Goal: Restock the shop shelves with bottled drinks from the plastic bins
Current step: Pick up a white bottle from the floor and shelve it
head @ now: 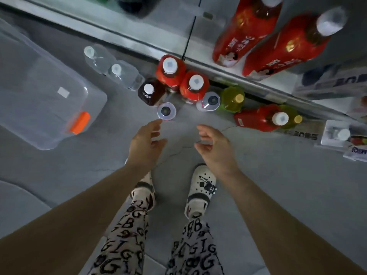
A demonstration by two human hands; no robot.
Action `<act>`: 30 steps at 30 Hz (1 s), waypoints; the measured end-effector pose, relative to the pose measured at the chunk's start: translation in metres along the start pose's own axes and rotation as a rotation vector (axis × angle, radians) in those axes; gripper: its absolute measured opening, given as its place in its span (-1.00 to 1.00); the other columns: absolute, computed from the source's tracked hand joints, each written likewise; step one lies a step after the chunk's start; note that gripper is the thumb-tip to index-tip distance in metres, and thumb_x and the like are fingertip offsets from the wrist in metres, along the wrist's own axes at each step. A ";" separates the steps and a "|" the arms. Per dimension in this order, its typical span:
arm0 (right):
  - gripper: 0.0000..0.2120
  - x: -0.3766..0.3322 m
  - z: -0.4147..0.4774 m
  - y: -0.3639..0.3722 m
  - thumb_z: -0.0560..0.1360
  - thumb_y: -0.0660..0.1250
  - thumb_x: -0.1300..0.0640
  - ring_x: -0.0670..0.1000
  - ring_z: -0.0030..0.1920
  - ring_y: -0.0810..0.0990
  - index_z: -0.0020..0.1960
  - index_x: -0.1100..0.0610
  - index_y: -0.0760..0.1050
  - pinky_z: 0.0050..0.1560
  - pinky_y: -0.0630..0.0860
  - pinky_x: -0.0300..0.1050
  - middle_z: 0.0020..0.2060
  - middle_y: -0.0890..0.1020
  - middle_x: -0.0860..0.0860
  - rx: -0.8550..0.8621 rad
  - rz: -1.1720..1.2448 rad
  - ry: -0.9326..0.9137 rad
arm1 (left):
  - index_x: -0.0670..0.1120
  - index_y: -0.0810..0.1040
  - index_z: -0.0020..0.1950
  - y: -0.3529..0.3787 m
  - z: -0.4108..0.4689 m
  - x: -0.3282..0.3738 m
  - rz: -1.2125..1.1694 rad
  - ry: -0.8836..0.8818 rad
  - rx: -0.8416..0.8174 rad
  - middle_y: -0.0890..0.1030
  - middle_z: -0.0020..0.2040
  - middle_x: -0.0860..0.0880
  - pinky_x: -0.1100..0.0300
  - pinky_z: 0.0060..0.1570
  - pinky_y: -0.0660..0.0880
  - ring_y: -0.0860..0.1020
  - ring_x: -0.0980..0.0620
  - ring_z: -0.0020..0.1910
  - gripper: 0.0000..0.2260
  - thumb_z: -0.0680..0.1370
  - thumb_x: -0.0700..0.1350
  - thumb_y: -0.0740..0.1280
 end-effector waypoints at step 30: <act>-0.32 0.060 0.171 0.126 0.31 0.63 -0.06 -0.19 0.19 0.57 0.34 -0.08 0.42 0.28 0.53 -0.06 0.15 0.62 -0.22 -0.338 0.038 0.037 | 0.05 0.28 0.54 0.056 0.149 -0.112 0.071 0.054 -0.210 0.48 0.42 0.03 0.19 0.30 0.37 0.43 0.03 0.39 -0.44 0.57 -0.14 0.38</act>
Point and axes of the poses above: each hand's wrist, its own z-axis towards the middle knuckle, its own y-axis out of the palm, x = y × z, the point moved 5 cm from there along z, towards the middle knuckle
